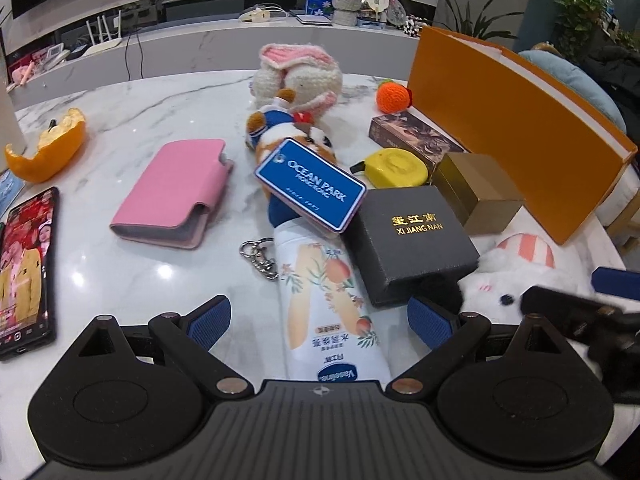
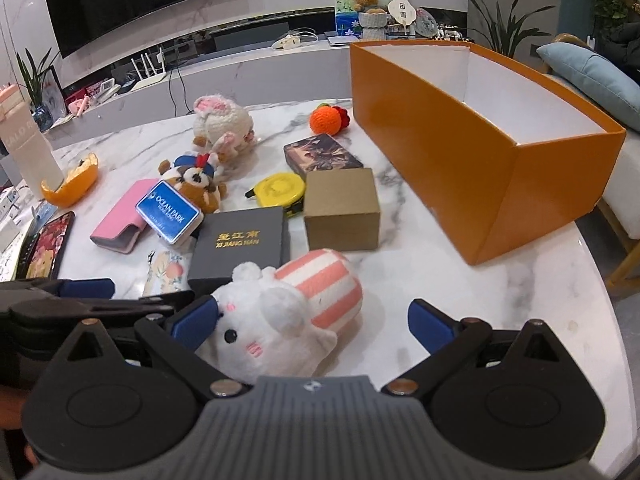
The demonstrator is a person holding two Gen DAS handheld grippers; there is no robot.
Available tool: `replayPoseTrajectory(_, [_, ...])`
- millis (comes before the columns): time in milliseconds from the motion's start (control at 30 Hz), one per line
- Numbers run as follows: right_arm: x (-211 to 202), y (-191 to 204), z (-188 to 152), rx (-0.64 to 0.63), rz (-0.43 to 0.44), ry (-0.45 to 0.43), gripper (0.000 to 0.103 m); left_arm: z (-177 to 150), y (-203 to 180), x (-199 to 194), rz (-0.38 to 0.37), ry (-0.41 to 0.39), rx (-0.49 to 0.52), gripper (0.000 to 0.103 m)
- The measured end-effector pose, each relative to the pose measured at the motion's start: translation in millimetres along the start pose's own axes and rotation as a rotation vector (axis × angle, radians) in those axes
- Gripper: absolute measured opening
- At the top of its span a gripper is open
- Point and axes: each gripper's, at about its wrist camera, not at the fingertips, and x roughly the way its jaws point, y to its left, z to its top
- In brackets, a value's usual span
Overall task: Organize objects
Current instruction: 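Move right tool toward striped-hat plush while left tool approaches peach-print lotion tube, then close right tool on the plush while left tool grasps the lotion tube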
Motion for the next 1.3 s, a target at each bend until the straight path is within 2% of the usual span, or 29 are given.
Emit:
replayPoseTrajectory(100, [-2, -8, 3, 0.001, -0.010, -0.001, 0.089, 0, -5, 5, 0.016, -0.006, 0.020, 0.103])
replayPoseTrajectory(200, [-3, -14, 4, -0.002, -0.040, -0.008, 0.084, -1, -8, 9, 0.030, -0.022, 0.031, 0.103])
replayPoseTrajectory(400, [-1, -14, 5, 0.010, -0.030, -0.011, 0.084, 1, -3, 17, 0.031, -0.013, -0.010, 0.103])
replayPoseTrajectory(567, [1, -7, 18, 0.020, -0.048, -0.011, 0.083, 0, -5, 16, 0.043, -0.017, 0.001, 0.101])
replayPoseTrajectory(667, [8, -5, 23, 0.031, -0.039, 0.006, 0.083, -2, -11, 18, 0.073, -0.025, 0.041, 0.096])
replayPoseTrajectory(767, [19, -6, 27, 0.052, -0.036, 0.033, 0.084, -1, -13, 19, 0.060, -0.045, 0.059, 0.089])
replayPoseTrajectory(833, [27, -7, 27, 0.062, -0.034, 0.045, 0.082, 0, -14, 19, 0.056, -0.060, 0.064, 0.078])
replayPoseTrajectory(900, [33, -9, 27, 0.076, -0.016, 0.057, 0.073, 0, -15, 20, 0.054, -0.070, 0.069, 0.074])
replayPoseTrajectory(967, [36, -9, 26, 0.085, 0.007, 0.054, 0.072, 1, -15, 20, 0.049, -0.075, 0.072, 0.070])
replayPoseTrajectory(1033, [36, -8, 25, 0.069, 0.012, 0.047, 0.072, 0, -16, 18, 0.044, -0.078, 0.080, 0.057])
replayPoseTrajectory(1300, [43, -21, 19, 0.185, 0.088, 0.099, 0.073, -2, -20, 14, 0.010, -0.059, 0.108, 0.054])
